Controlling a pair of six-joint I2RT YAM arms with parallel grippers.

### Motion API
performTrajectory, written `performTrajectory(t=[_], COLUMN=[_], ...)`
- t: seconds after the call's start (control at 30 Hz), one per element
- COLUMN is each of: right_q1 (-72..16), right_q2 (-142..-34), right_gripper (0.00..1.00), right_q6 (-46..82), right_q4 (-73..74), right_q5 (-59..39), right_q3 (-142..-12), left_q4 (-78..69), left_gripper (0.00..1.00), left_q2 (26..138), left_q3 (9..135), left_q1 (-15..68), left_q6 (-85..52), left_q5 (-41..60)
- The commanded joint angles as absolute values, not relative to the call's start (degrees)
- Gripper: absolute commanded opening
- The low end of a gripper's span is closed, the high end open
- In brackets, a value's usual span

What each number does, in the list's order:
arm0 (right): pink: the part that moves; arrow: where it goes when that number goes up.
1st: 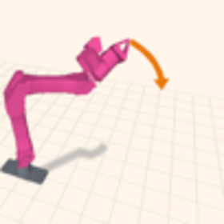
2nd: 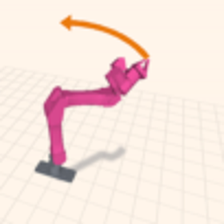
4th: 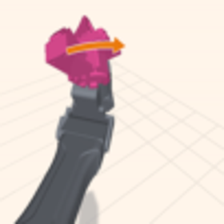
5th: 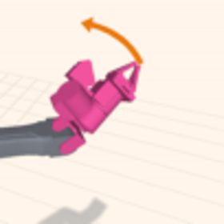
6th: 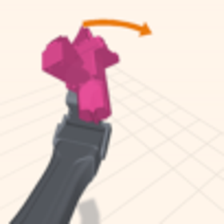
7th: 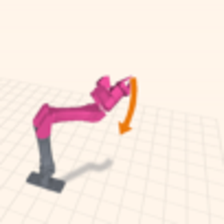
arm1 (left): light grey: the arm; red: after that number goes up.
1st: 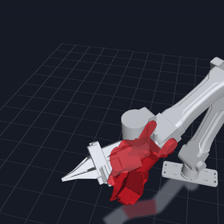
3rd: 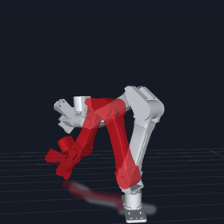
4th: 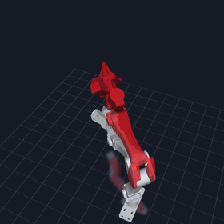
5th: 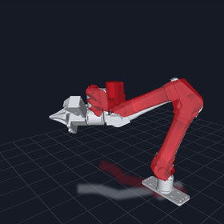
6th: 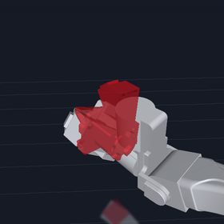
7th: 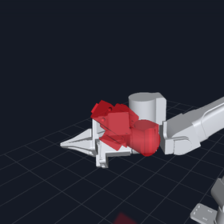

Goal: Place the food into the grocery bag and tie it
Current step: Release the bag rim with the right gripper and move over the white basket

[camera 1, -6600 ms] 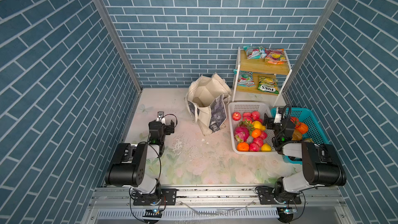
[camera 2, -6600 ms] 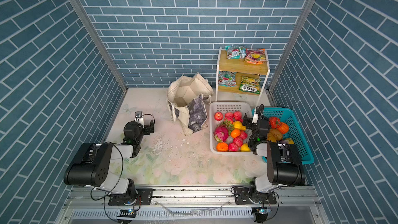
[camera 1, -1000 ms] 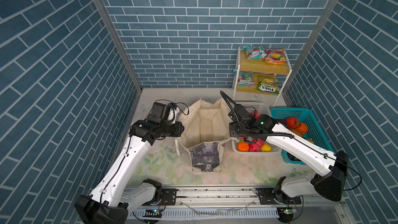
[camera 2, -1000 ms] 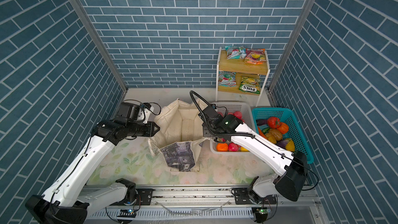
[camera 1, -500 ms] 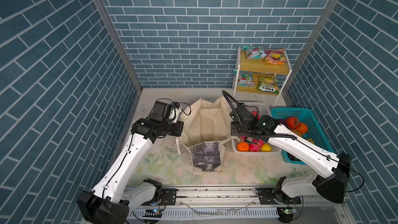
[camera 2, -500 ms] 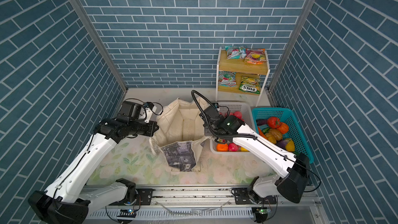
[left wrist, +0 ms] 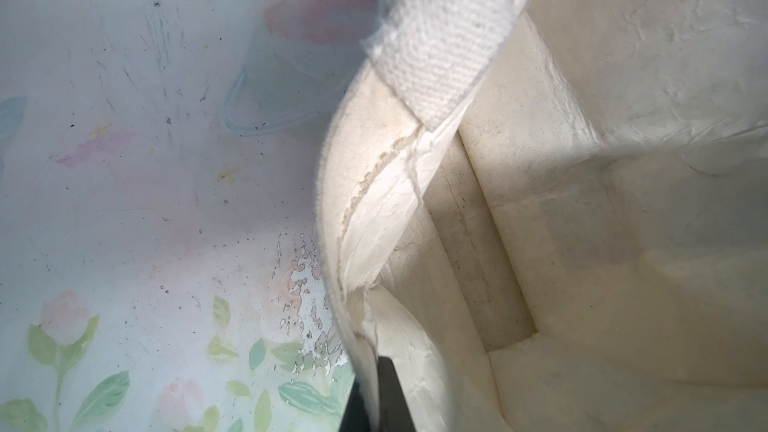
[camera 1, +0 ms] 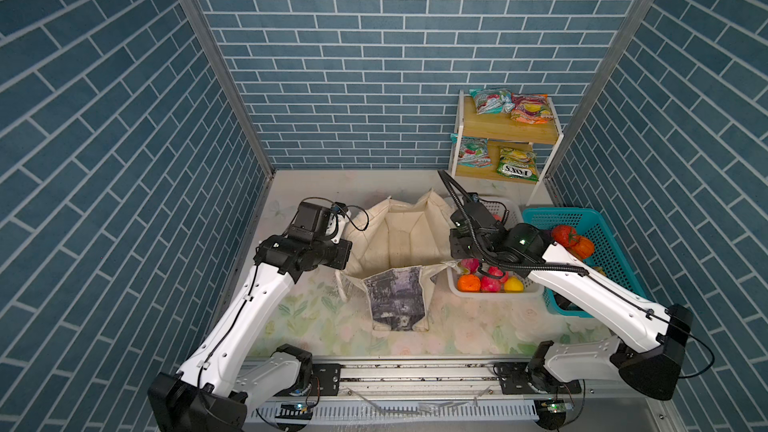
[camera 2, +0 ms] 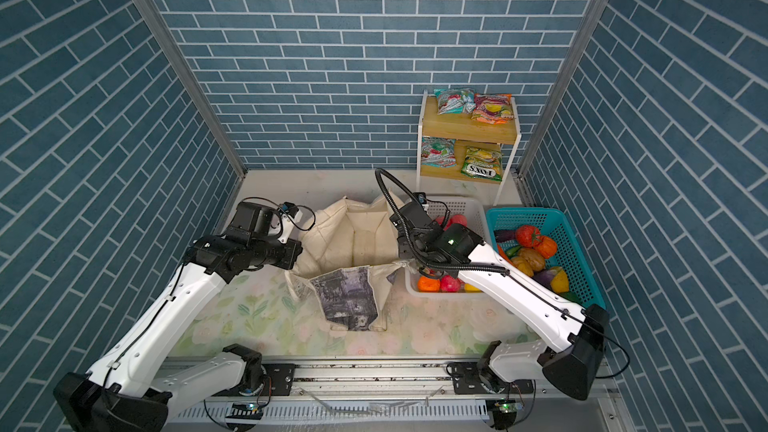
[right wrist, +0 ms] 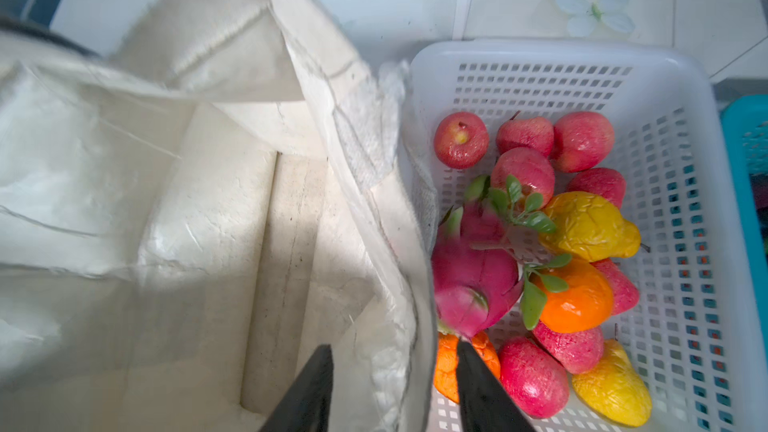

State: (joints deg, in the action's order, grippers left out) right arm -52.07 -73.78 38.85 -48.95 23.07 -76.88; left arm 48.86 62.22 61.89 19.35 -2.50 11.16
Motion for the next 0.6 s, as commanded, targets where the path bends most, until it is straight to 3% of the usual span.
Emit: performTrajectory(t=[0.0,0.23,0.4,0.57], right_q1=[-52.23,-45.58,-35.73,-31.22], right_q2=[-67.76,-54.54,-52.4,-56.69], right_gripper=[0.56,0.59,0.58,0.61], right_q6=[39.53,41.81,45.04,48.51], right_q4=[-53.0,-55.86,-57.4,-54.4], right_q5=[29.7,35.24,27.39,16.82], right_q3=[-79.13,-71.89,-65.69,-60.66], left_q4=[47.14,44.66,43.81,43.69], left_gripper=[0.0,0.0,0.0,0.0], left_q2=[61.71,58.4,55.84,55.58], left_q3=[60.87,58.41,57.57,57.4], left_q1=[18.86,16.68,14.91,13.99], left_q6=[-1.14,-1.06,-0.88,-0.88], left_q5=[10.54,10.02,8.35,8.46])
